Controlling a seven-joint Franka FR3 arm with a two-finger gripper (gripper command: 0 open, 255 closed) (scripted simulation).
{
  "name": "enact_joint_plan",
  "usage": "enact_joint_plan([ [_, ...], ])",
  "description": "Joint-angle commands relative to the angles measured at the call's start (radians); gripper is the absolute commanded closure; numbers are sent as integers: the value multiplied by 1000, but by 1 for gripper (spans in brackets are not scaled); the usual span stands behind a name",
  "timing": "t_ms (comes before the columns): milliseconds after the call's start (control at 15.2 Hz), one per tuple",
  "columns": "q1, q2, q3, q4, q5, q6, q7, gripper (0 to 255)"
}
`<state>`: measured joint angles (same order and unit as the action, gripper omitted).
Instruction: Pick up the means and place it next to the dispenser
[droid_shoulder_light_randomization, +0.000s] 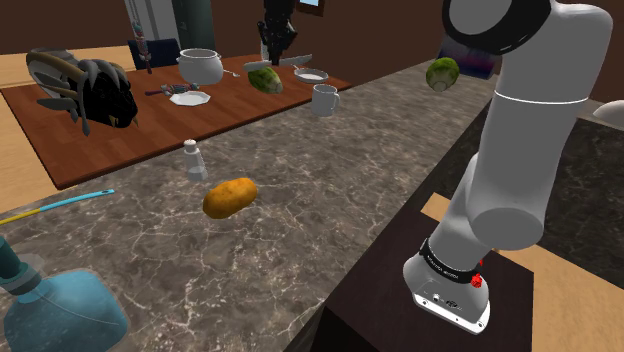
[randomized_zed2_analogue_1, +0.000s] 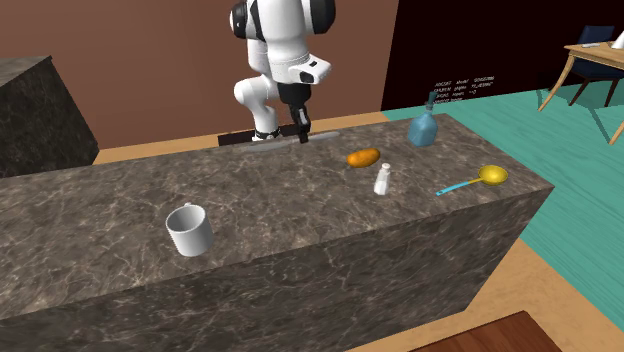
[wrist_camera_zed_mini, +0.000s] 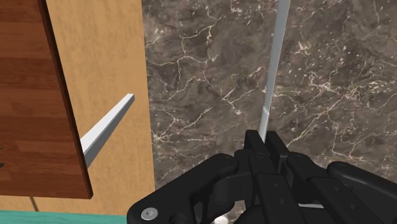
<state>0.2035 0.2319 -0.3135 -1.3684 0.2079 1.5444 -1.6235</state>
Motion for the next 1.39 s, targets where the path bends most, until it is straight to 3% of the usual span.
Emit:
enact_joint_plan([
  [0, -4, 9, -1, 42, 3, -34, 3, 255],
  [660, -32, 76, -4, 267, 28, -194, 16, 255],
  [990, 71, -78, 34, 55, -23, -112, 124, 255],
  [1320, 149, -188, 88, -87, -54, -58, 242, 255],
])
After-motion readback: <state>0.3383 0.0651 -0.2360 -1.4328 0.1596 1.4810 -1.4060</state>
